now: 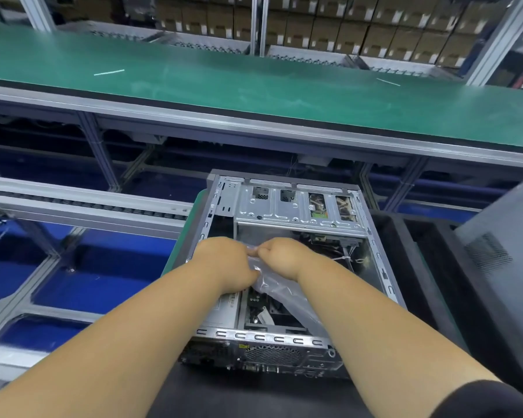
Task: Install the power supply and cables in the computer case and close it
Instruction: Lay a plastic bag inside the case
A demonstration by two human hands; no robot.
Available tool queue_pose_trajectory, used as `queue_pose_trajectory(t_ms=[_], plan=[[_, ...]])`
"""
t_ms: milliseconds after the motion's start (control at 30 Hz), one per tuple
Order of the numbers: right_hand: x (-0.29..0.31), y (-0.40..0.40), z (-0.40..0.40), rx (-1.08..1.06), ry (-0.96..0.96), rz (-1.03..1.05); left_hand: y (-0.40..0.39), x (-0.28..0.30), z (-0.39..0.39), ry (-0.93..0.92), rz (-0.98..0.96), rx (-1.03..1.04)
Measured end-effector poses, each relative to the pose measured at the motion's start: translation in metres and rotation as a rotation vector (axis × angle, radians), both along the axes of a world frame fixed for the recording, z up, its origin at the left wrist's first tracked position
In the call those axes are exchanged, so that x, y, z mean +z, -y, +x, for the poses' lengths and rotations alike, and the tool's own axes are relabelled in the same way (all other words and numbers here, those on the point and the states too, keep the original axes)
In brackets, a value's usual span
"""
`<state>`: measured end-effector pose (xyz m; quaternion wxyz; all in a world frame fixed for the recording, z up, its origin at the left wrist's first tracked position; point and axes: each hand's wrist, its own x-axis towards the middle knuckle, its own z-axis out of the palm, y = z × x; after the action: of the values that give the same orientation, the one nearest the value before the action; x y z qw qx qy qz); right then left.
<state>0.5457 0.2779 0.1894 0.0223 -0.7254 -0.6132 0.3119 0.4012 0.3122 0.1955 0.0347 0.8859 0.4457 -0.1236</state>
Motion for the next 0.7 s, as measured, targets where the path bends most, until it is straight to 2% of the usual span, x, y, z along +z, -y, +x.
queue_pose_trajectory(t_ms=[67, 100, 133, 267, 333, 467, 633, 700], plan=[[-0.005, -0.003, 0.005, -0.19, -0.273, 0.052, -0.001, -0.001, -0.001, 0.018, 0.002, 0.011], [-0.008, -0.004, 0.009, -0.261, -0.347, 0.084, -0.001, -0.002, -0.002, 0.033, 0.01, 0.011], [-0.012, -0.006, 0.013, -0.301, -0.341, 0.1, -0.001, -0.004, -0.002, 0.047, 0.022, 0.009], [-0.027, -0.016, 0.023, -0.339, -0.03, -0.023, 0.001, -0.011, -0.003, 0.105, 0.052, 0.013], [-0.03, -0.016, 0.022, -0.318, -0.013, -0.026, 0.001, -0.014, -0.004, 0.119, 0.052, 0.032], [-0.034, -0.009, 0.022, -0.338, -0.031, 0.118, 0.001, -0.019, -0.004, 0.106, 0.054, 0.035], [-0.038, -0.006, 0.014, -0.431, 0.086, 0.236, 0.003, -0.02, -0.003, 0.313, 0.103, 0.013], [-0.038, -0.007, 0.013, -0.472, 0.141, 0.254, 0.004, -0.019, -0.004, 0.336, 0.09, 0.048]])
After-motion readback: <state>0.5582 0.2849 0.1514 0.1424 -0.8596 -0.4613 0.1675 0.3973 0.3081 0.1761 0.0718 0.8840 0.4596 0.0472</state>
